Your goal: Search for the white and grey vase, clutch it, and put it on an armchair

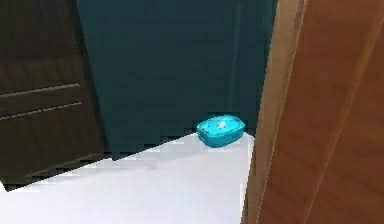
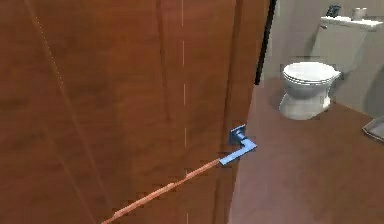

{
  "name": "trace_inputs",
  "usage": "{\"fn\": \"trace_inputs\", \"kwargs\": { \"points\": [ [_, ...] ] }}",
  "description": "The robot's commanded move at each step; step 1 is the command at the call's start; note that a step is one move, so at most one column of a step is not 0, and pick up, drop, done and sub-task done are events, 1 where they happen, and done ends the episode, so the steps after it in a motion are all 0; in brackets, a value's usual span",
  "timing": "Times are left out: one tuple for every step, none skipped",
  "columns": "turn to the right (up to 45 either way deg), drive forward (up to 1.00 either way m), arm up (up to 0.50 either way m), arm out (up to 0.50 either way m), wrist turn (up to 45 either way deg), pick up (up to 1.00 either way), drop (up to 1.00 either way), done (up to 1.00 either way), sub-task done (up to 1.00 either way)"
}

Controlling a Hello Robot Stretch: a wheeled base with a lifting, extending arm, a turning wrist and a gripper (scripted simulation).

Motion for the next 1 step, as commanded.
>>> {"fn": "trace_inputs", "kwargs": {
  "points": [
    [-39.0,0.00,0.00,0.00,0.0,0.00,0.00,0.00,0.00]
  ]
}}
